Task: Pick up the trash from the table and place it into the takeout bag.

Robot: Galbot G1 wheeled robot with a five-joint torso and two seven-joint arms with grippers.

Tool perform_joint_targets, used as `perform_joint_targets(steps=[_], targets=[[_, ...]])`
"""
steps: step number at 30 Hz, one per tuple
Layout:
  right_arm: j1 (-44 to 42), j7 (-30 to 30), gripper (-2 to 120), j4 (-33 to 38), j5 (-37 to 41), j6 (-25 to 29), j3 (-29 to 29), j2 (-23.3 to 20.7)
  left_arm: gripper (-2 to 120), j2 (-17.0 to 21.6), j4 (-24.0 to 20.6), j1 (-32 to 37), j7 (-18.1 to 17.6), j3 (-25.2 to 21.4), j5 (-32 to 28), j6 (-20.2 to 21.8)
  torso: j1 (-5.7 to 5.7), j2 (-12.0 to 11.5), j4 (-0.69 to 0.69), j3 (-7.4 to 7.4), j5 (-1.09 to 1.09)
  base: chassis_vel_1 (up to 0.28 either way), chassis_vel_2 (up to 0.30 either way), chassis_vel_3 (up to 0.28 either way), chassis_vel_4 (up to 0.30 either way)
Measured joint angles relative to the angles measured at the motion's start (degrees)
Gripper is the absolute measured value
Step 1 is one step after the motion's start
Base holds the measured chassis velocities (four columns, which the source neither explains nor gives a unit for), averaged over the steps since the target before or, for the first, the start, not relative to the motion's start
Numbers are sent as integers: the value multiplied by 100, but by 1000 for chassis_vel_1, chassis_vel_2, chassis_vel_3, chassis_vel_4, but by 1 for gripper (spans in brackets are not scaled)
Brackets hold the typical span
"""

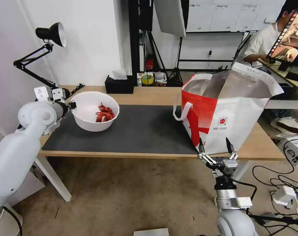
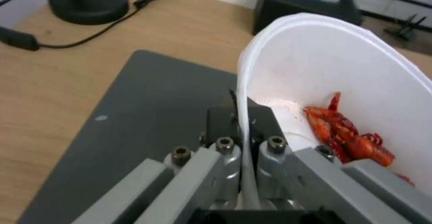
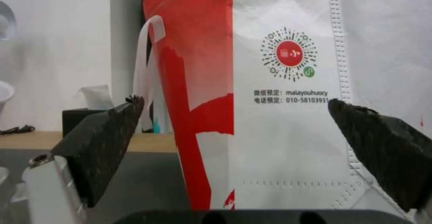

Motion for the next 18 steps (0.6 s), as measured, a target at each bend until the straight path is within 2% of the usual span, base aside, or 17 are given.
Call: perform_joint_targets(steps=[7,18], targets=[[23,0,100,6,-1,-1,0,2,0,80,-359,-333,-446,227,-672,-1,0,1,0,0,0,0,0,0,0],[26,-1,100,-19,-1,-1,-5,37,0,178,-609,-1032,-967,542,-1609,-2,0,1,0,-1,0,0,0,0,0]])
